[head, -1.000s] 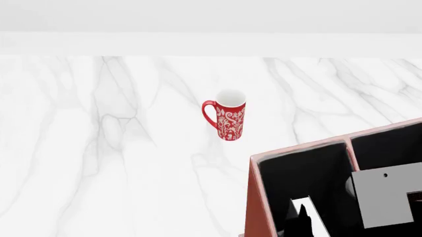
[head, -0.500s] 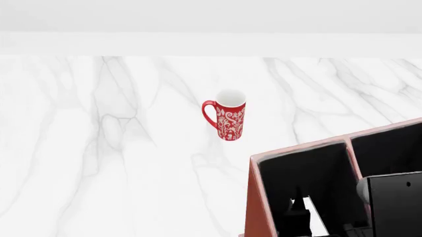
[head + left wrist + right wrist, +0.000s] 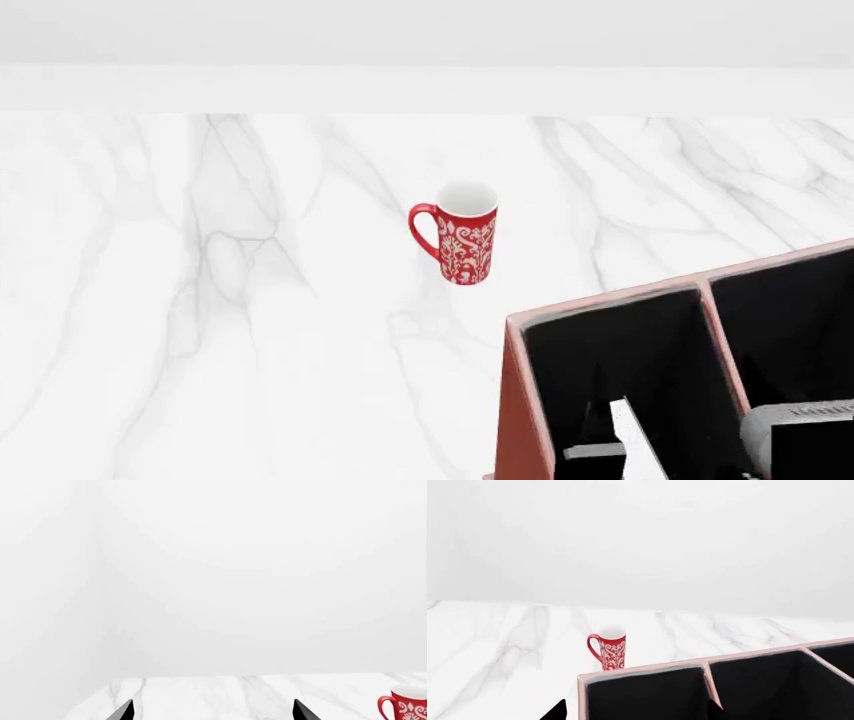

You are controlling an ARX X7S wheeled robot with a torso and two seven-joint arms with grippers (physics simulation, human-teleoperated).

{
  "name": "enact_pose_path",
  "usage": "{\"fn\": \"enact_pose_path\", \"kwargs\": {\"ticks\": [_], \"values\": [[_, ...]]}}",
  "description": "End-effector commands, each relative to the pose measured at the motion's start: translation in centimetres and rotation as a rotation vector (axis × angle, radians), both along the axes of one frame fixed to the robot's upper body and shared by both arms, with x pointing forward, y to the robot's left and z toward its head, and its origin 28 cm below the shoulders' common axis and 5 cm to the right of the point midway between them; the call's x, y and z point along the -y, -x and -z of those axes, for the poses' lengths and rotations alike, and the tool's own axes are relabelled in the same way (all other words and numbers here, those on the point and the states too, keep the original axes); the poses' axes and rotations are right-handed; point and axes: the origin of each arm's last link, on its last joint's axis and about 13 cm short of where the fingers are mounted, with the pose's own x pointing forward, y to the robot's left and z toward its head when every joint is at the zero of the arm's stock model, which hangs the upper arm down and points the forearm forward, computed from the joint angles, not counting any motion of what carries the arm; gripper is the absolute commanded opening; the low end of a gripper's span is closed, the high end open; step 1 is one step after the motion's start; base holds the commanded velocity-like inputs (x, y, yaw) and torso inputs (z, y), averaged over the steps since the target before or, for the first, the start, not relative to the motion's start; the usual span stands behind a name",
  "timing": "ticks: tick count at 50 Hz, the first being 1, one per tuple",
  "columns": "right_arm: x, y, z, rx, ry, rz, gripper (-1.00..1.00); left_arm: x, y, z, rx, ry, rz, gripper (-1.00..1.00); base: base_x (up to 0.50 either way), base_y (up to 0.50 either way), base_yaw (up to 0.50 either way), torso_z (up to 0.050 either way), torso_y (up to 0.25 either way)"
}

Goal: Pick up the book and place it in the left compartment of the caddy.

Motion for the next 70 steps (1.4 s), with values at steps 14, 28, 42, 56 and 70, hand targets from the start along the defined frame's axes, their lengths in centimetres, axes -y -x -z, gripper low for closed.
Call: {"fn": "enact_pose_path", "kwargs": {"ticks": [14,28,42,56,70], "values": [[-0.4,2.1,-0.2,0.178,-0.037,0.048,1.00,0.0,0.4,-0.3,0.011,0.002,0.003,1.00,0.00,0.00,0.00,0.000,0.000],[-0.6,3.2,-0.2,0.301,0.004,0.106,1.00,0.1,0.6,-0.4,0.018,0.000,0.005,1.00,0.00,0.00,0.00,0.000,0.000],[-0.8,4.0,-0.5,0.359,0.048,0.109,1.00,0.1,0.7,-0.5,0.023,-0.002,0.009,1.00,0.00,0.00,0.00,0.000,0.000],[-1.0,4.9,-1.0,0.453,0.054,0.104,1.00,0.2,1.1,-0.7,0.035,-0.008,0.016,1.00,0.00,0.00,0.00,0.000,0.000],[-1.2,5.5,-1.2,0.529,0.076,0.089,1.00,0.4,1.4,-0.8,0.042,-0.015,0.028,1.00,0.00,0.00,0.00,0.000,0.000]]}}
